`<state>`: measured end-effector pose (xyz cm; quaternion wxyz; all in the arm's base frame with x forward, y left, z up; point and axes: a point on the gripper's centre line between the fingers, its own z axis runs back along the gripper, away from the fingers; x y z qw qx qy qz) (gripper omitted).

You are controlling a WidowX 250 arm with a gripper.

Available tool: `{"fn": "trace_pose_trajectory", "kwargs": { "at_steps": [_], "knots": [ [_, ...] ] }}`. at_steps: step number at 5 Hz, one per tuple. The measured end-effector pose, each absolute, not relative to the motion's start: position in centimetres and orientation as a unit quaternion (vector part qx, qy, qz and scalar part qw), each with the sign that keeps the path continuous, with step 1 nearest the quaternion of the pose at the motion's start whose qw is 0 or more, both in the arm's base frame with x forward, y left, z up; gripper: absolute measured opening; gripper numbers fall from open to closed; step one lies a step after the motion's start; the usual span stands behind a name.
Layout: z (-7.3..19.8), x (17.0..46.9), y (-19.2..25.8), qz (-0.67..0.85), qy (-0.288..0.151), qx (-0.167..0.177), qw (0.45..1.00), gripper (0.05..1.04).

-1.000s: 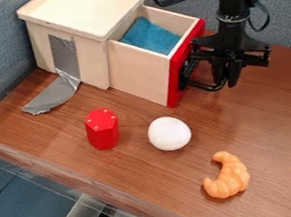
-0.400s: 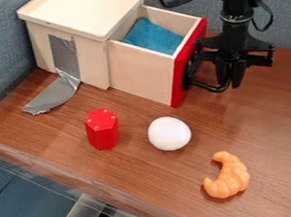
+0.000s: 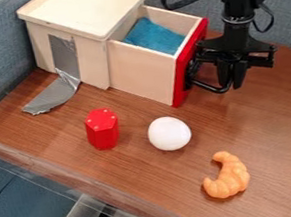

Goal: Open the drawer

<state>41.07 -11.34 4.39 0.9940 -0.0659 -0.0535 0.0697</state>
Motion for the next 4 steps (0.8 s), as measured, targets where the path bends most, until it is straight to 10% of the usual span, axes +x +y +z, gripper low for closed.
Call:
{"fn": "trace_pose_trajectory", "kwargs": {
  "at_steps": [1, 4],
  "knots": [
    [4.6, 41.2, -11.5, 0.076, -0.055, -0.069, 0.993, 0.228],
    [3.8, 40.1, -11.9, 0.074, -0.039, -0.058, 0.995, 1.001]
  ]
}}
